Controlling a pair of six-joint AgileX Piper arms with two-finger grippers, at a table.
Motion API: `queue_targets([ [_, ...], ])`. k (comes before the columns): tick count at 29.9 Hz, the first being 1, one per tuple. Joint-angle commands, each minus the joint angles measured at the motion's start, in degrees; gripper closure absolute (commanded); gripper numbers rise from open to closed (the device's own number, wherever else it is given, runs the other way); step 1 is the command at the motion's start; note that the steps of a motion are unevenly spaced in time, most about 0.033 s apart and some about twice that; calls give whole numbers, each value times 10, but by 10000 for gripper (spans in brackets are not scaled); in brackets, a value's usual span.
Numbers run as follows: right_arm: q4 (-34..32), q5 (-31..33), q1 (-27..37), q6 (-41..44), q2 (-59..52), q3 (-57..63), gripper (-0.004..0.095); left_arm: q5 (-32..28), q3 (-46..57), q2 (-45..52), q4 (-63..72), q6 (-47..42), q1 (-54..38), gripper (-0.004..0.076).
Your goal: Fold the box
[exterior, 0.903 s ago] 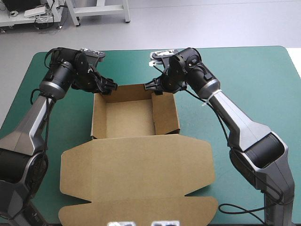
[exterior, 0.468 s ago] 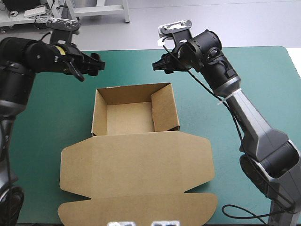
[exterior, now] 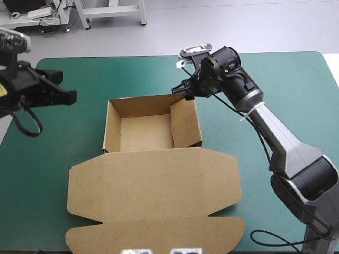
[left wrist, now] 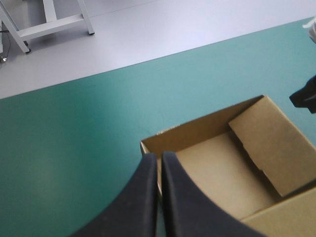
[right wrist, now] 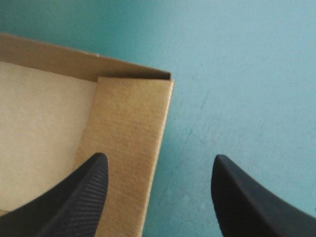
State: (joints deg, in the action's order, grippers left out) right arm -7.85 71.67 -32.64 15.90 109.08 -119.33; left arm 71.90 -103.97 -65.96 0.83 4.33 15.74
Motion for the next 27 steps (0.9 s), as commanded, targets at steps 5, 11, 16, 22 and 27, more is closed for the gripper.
queue_targets([
  [5,21,-36,4,-3,-31,96,345,12,222,137,-8,0,2,732],
  [11,63,-39,4,-10,-5,124,368,-15,405,244,-1,-7,2,732],
  [16,109,-31,4,-27,31,124,633,-15,516,328,1,-7,2,732],
  [22,109,-39,6,-19,34,122,926,1,571,392,3,-7,2,732],
  [27,100,-39,23,-6,23,93,926,12,572,413,-1,-26,2,732],
])
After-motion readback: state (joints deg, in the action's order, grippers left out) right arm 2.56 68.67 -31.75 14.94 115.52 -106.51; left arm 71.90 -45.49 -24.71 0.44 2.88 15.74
